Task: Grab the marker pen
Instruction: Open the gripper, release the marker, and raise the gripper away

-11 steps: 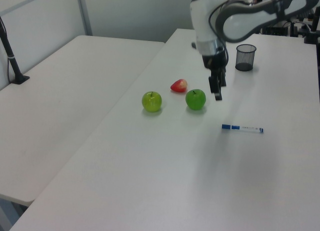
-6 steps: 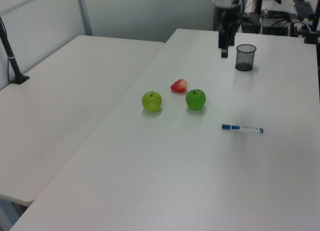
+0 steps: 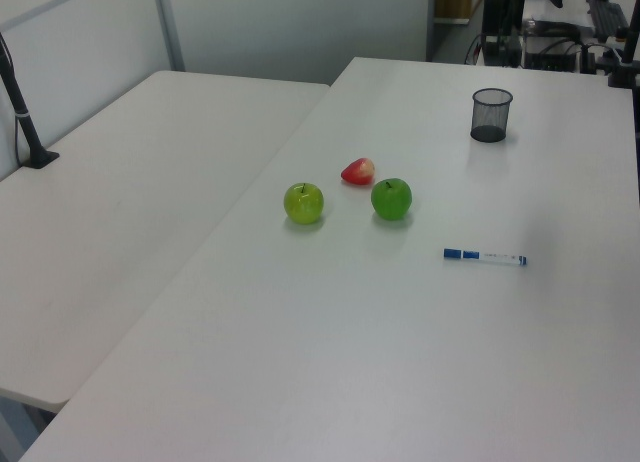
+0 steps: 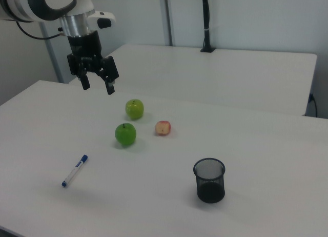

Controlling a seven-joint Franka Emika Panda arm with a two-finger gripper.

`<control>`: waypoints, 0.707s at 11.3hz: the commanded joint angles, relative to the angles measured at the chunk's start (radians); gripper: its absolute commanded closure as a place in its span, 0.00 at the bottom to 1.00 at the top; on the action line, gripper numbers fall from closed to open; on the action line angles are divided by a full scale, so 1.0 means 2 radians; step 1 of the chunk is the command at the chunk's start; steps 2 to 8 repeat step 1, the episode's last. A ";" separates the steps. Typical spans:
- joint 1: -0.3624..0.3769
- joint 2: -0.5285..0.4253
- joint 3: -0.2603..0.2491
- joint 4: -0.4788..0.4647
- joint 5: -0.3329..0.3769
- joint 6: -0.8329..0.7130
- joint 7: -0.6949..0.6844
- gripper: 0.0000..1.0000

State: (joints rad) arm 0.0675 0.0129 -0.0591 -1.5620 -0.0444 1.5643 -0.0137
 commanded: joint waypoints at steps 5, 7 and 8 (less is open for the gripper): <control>0.002 -0.012 0.003 -0.016 -0.001 -0.007 -0.005 0.00; 0.002 -0.012 0.003 -0.016 -0.001 -0.007 -0.005 0.00; 0.002 -0.012 0.003 -0.016 -0.001 -0.007 -0.005 0.00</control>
